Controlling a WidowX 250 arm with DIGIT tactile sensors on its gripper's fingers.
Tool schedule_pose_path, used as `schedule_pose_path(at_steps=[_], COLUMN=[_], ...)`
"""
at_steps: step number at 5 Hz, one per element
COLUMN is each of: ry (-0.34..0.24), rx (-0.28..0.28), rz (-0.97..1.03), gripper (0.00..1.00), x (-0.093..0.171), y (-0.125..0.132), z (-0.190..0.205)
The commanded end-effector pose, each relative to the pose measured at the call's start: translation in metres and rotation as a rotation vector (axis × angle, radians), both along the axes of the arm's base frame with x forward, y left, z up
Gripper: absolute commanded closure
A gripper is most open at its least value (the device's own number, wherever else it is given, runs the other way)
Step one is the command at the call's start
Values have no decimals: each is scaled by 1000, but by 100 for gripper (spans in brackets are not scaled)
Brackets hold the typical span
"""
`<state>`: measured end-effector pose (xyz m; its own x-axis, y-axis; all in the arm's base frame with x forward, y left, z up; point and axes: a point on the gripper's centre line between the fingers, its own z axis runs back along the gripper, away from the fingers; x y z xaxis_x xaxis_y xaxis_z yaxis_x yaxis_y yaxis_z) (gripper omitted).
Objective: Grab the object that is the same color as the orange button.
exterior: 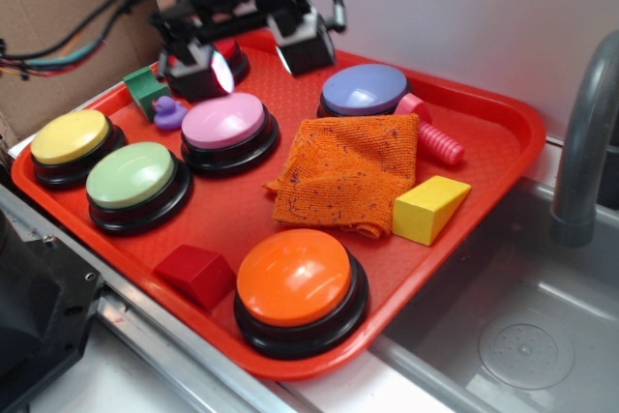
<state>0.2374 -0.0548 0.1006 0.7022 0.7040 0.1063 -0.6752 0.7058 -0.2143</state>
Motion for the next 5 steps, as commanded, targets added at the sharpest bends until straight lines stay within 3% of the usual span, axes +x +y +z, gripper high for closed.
schedule_pose_path(at_steps=[1,3,4,5], ry=[-19,26,32,35], rx=[-50,-64,-50,-46], rz=[37,20,20,19], gripper=[0,0,100,100], x=[20,23,23,24], y=[-6,-13,-14,-14], z=[-47,-73,-74,-74])
